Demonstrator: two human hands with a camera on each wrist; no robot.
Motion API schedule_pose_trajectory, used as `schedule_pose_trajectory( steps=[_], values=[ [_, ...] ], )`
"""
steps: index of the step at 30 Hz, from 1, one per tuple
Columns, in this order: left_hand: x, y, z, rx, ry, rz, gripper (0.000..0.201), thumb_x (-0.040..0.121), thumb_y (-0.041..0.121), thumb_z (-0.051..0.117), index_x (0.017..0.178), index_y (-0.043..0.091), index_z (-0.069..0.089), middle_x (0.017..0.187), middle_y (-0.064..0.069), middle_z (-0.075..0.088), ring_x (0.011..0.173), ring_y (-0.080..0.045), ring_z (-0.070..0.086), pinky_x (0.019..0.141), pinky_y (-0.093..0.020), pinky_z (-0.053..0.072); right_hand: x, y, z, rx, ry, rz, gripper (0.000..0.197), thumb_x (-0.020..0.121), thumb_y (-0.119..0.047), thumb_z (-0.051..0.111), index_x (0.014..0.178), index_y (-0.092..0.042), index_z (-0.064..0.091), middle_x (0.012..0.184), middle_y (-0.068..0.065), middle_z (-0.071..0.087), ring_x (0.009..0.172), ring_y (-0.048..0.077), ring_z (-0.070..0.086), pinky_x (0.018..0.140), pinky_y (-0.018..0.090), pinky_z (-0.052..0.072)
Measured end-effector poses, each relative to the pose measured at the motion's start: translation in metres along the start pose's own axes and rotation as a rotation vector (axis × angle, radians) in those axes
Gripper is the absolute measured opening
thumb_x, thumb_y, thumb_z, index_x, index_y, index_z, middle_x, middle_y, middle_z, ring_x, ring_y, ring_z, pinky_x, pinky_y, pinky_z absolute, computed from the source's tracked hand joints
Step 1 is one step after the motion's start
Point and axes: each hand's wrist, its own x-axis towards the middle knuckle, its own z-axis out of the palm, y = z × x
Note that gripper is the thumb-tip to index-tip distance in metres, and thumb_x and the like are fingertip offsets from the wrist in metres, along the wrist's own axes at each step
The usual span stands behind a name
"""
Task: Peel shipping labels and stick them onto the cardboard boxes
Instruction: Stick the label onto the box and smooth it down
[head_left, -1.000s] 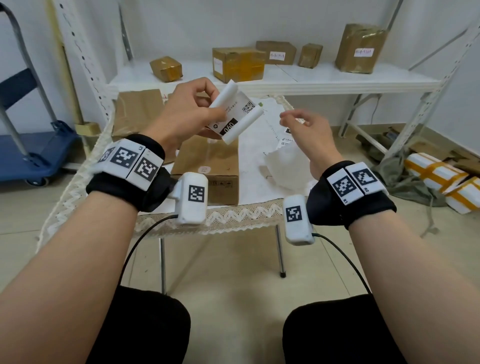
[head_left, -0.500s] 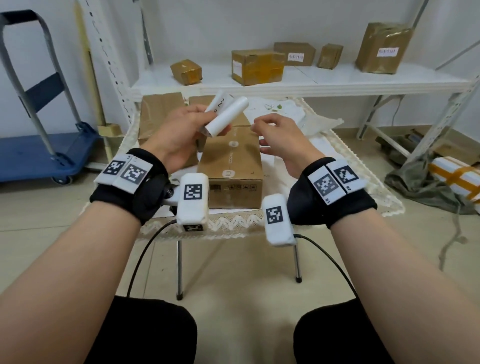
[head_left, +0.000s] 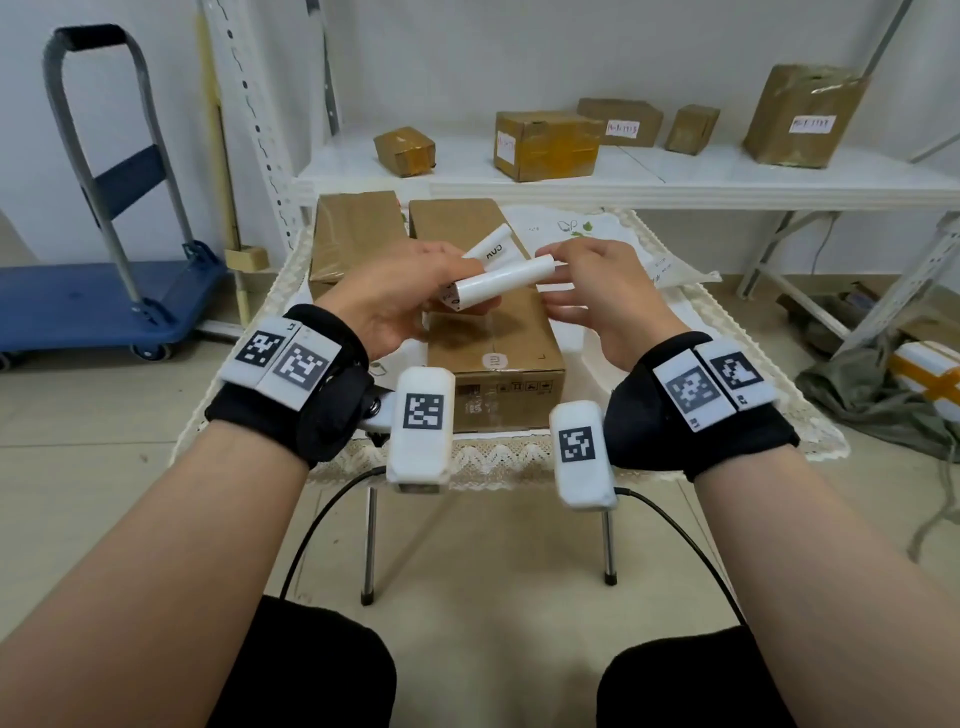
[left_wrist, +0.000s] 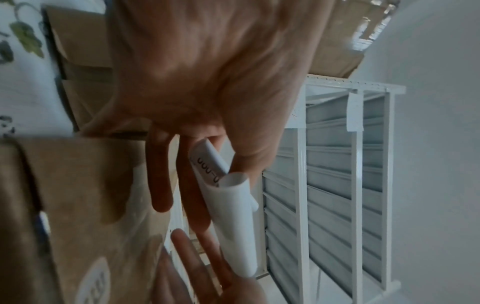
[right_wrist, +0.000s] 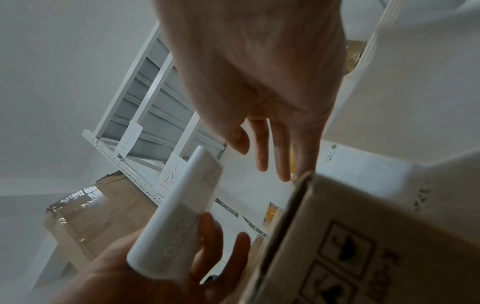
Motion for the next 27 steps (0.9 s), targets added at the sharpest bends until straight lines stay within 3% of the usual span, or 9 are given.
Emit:
schedule_pose_trajectory(
  steps=[1,3,5,8,11,15,17,21,27],
  values=[
    [0.000,0.000,0.000,0.028,0.011,0.010,0.008,0.096,0.012,0.066,0.091,0.016,0.061,0.099,-0.017,0.077,0.097,-0.027,0.074,0.069,-0.035,0.057,0.001,0.000,0.002,-0.009,0.029,-0.025,0.025,0.102,-0.017,0.049,0.107,-0.015,0.074,0.098,0.001,0.072,0.099,0.022,0.071,0.093,0.033,0.059],
    [-0.001,0.001,0.002,0.098,0.047,0.059,0.011,0.092,0.012,0.072,0.088,0.017,0.062,0.106,-0.019,0.076,0.097,-0.029,0.075,0.087,-0.042,0.060,0.002,0.001,0.006,-0.027,0.068,-0.098,0.022,0.100,-0.019,0.055,0.097,-0.020,0.077,0.099,0.000,0.074,0.107,0.019,0.069,0.102,0.035,0.054],
    [0.000,0.001,0.002,0.193,0.113,0.136,0.017,0.087,0.014,0.078,0.081,0.018,0.062,0.106,-0.017,0.076,0.102,-0.033,0.073,0.097,-0.047,0.056,0.000,-0.001,0.009,0.002,0.059,-0.148,0.019,0.099,-0.023,0.059,0.092,-0.021,0.077,0.098,0.000,0.075,0.102,0.015,0.069,0.099,0.032,0.054],
    [-0.002,0.003,0.002,0.263,0.172,0.221,0.016,0.085,0.016,0.081,0.083,0.015,0.065,0.093,-0.009,0.074,0.086,-0.024,0.072,0.087,-0.048,0.059,-0.007,-0.006,0.011,0.083,0.006,-0.159,0.025,0.101,-0.035,0.061,0.098,-0.014,0.075,0.091,-0.001,0.071,0.085,0.011,0.070,0.073,0.022,0.057],
    [-0.002,0.006,-0.001,0.266,0.186,0.249,0.015,0.084,0.019,0.082,0.082,0.014,0.067,0.097,-0.015,0.075,0.089,-0.029,0.073,0.084,-0.050,0.061,-0.011,-0.006,0.013,0.150,-0.028,-0.151,0.025,0.098,-0.026,0.068,0.110,-0.005,0.072,0.095,0.004,0.069,0.085,0.020,0.073,0.067,0.024,0.059],
    [0.000,0.006,-0.005,0.299,0.188,0.265,0.012,0.087,0.024,0.079,0.082,0.017,0.071,0.087,0.000,0.074,0.071,-0.004,0.068,0.064,-0.021,0.056,-0.016,-0.004,0.011,0.189,-0.053,-0.113,0.022,0.093,0.001,0.068,0.112,-0.007,0.060,0.103,0.011,0.065,0.092,0.024,0.072,0.061,0.019,0.056],
    [0.001,0.005,-0.008,0.291,0.184,0.268,0.009,0.089,0.023,0.077,0.086,0.014,0.075,0.092,-0.002,0.076,0.081,-0.007,0.071,0.068,-0.019,0.059,-0.018,-0.004,0.009,0.214,-0.061,-0.088,0.030,0.091,0.007,0.066,0.110,-0.010,0.050,0.104,0.011,0.061,0.089,0.022,0.070,0.054,0.014,0.050],
    [0.005,0.004,-0.011,0.258,0.200,0.265,0.010,0.092,0.018,0.074,0.093,0.009,0.078,0.097,-0.003,0.078,0.096,-0.014,0.073,0.084,-0.031,0.061,-0.020,-0.001,0.005,0.166,-0.089,-0.036,0.037,0.089,0.012,0.065,0.097,-0.017,0.042,0.108,0.014,0.058,0.089,0.021,0.066,0.047,0.013,0.042],
    [0.014,0.000,-0.010,0.183,0.265,0.287,0.012,0.092,0.012,0.073,0.100,0.003,0.071,0.098,-0.008,0.076,0.085,-0.011,0.074,0.069,-0.026,0.063,-0.021,0.002,0.002,0.086,-0.185,-0.009,0.032,0.085,0.013,0.066,0.083,-0.016,0.054,0.096,0.010,0.060,0.094,0.024,0.068,0.063,0.018,0.052]
  ],
)
